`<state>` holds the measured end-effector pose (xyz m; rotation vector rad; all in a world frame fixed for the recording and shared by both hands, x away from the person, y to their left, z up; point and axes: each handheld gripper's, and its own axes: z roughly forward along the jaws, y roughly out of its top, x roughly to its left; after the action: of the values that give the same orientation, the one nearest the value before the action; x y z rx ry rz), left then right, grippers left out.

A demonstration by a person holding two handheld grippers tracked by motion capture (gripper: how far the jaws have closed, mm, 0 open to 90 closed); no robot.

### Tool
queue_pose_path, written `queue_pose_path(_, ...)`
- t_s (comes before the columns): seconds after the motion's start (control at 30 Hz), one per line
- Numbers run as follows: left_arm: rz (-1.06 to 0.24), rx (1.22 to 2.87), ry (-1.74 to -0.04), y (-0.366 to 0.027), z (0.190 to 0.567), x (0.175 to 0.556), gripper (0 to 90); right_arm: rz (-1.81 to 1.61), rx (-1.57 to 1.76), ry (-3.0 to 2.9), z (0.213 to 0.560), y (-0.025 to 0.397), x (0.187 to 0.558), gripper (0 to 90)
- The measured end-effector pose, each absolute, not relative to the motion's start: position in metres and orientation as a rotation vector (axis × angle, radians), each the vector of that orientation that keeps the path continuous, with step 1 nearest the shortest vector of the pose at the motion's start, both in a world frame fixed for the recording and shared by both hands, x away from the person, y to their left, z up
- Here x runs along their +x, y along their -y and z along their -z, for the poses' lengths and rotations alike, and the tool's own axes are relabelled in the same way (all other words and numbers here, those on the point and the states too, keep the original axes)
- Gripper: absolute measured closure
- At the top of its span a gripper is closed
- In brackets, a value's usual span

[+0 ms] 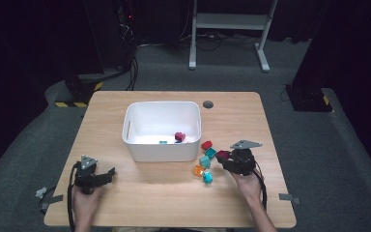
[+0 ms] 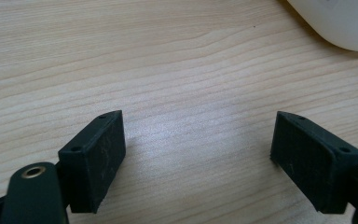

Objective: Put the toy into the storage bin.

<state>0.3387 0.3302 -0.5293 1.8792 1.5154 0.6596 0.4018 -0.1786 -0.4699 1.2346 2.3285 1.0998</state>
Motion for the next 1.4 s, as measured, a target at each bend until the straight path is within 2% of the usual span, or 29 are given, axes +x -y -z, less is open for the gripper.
queue_pose_path(0.7,-0.660,1.879,-1.515,-0.330,0.529,0.339,17.9,-1.157,1.181,-2.308,0.447,0.171,0.407,59.0)
queue_pose_path(1.4,-0.660,1.880,-1.515,-0.330,0.529,0.339,17.9,-1.263,1.147,-2.304,0.410,0.159,0.421,59.0)
